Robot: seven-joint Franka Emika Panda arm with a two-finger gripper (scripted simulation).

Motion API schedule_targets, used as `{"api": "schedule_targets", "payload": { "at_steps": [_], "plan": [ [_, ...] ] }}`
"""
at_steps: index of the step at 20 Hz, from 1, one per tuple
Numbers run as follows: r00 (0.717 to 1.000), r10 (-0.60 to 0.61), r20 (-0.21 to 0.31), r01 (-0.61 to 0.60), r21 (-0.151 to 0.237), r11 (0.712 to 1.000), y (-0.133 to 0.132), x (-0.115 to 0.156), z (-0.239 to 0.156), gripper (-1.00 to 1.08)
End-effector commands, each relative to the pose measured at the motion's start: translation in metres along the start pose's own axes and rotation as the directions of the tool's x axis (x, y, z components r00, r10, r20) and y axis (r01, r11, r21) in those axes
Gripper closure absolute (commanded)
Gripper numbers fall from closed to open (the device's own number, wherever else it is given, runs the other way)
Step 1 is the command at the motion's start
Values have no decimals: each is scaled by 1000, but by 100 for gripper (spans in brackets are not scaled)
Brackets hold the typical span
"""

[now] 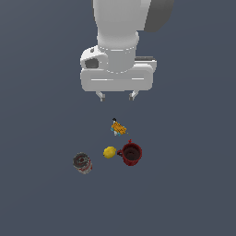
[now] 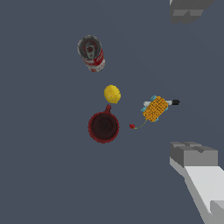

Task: Pick up a designated object from a clutter of objects.

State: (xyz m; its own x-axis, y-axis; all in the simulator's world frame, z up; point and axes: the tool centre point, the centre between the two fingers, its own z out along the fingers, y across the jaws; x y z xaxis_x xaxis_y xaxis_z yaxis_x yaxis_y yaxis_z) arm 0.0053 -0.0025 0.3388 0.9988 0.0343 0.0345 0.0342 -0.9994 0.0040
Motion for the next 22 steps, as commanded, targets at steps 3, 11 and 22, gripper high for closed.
{"api": "schedule_targets", "payload": {
  "at_steps": [3,11,22],
  "plan": [
    [1000,-1,-1,1,5,1000,-2,0,-1,-92],
    [1000,-31,1,31,3,1000,-3,0,9,-92],
    [977,-213,10,213,-5,977,-7,-2,72,-92]
  ]
}}
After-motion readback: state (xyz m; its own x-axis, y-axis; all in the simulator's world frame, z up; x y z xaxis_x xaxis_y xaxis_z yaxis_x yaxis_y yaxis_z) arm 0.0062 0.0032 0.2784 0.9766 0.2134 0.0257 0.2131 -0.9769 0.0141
